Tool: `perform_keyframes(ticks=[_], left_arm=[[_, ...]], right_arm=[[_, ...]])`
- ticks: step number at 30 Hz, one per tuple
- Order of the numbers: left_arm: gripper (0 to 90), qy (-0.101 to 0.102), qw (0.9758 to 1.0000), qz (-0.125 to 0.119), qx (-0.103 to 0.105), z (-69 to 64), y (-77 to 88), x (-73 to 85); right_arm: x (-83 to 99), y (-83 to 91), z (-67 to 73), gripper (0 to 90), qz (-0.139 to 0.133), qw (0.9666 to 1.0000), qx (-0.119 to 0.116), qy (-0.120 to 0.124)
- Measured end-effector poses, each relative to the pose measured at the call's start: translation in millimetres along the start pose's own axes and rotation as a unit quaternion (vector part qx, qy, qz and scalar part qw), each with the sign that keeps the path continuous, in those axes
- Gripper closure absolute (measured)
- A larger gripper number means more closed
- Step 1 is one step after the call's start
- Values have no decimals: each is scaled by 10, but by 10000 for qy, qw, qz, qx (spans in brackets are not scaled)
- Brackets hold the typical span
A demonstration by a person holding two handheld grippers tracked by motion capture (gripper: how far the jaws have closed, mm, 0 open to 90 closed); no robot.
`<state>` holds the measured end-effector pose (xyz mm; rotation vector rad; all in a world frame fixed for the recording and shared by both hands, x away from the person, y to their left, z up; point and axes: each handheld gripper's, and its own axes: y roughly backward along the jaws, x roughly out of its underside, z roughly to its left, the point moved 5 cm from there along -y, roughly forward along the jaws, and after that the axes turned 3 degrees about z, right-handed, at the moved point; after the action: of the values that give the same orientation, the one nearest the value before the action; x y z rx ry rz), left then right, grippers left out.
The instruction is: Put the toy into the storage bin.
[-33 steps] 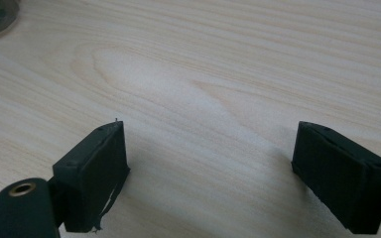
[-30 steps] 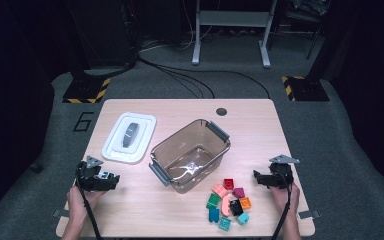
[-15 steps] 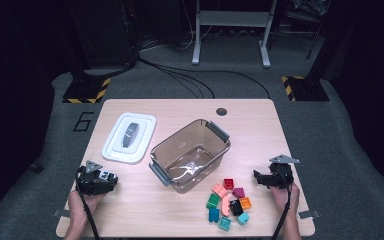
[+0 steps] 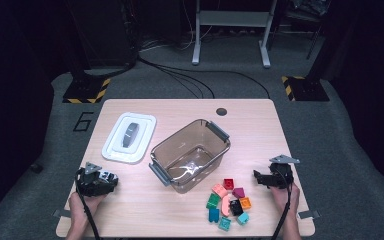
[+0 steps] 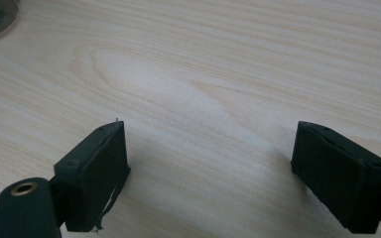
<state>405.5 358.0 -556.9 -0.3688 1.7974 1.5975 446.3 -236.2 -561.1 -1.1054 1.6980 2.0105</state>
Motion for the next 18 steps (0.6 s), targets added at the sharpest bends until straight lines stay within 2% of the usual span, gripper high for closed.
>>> perform_keyframes(ticks=[7,9,13,17,18], left_arm=[[256,-69,9999,-35,106,-56,34,-35],[257,-126,9998,-76,102,-67,66,-75],[256,-108,9995,-201,231,-98,125,-173],[256,-187,9991,-221,297,-135,189,-281],[256,-169,9990,-301,291,-148,203,-313]], right_arm=[[-1,0,0,135,-2,10000,6,-7],[-1,0,-1,135,-2,10000,11,-9],[-1,0,-2,136,-2,10000,18,-15],[-1,0,-3,136,-3,10000,21,-18],[-1,0,-3,136,-4,10000,22,-20]])
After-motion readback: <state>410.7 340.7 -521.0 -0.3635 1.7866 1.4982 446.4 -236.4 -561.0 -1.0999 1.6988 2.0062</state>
